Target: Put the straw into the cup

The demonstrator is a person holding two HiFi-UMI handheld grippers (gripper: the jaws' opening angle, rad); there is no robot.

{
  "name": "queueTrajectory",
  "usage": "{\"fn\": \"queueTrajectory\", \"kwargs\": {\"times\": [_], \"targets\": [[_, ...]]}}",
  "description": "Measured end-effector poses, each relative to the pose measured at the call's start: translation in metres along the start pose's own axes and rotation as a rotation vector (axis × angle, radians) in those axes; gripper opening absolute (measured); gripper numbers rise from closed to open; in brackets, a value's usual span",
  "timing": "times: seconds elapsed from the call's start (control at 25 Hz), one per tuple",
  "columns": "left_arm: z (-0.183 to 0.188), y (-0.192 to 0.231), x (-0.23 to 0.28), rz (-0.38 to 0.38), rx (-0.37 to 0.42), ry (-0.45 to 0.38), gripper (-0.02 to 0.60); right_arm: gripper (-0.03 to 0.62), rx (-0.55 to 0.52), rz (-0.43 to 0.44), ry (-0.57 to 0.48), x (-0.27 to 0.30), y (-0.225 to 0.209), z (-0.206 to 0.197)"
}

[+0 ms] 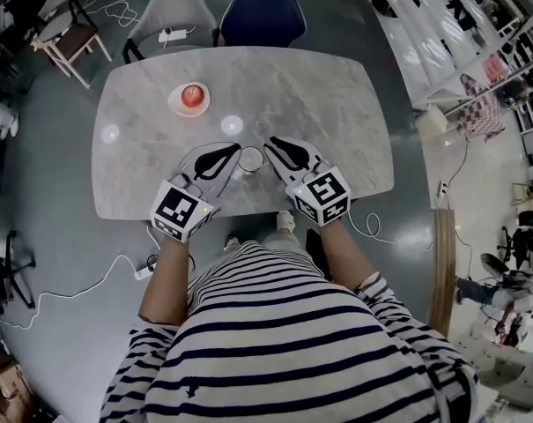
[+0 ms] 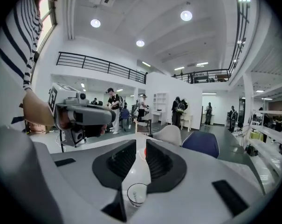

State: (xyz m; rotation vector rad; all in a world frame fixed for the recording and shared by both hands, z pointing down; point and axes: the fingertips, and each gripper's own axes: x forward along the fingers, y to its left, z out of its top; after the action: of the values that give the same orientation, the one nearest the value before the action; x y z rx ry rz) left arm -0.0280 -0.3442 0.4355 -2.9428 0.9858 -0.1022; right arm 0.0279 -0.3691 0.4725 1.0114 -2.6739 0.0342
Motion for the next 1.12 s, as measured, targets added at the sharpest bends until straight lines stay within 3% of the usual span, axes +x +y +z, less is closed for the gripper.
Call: {"fn": "queueTrajectory", "kwargs": {"times": [0.32,0.64,1.12], "targets": [[0.014,-0.001,-0.006,-0.013,0.019,-0.021,0.006,0.028,-0.074,-0.024,-0.090,-0.026,0.005,0.037],[0.025,-0.003,-0.011,-0.014,0.039,-0.029,0.006,0.012,-0.064,-0.029,-0.143,-0.047,0.011,0.051],[0.030,-0.002,-0.015,-0.014,0.048,-0.046,0.006,0.006,-0.105,-0.080,-0.129,-0.045,0.008,0.053]]}}
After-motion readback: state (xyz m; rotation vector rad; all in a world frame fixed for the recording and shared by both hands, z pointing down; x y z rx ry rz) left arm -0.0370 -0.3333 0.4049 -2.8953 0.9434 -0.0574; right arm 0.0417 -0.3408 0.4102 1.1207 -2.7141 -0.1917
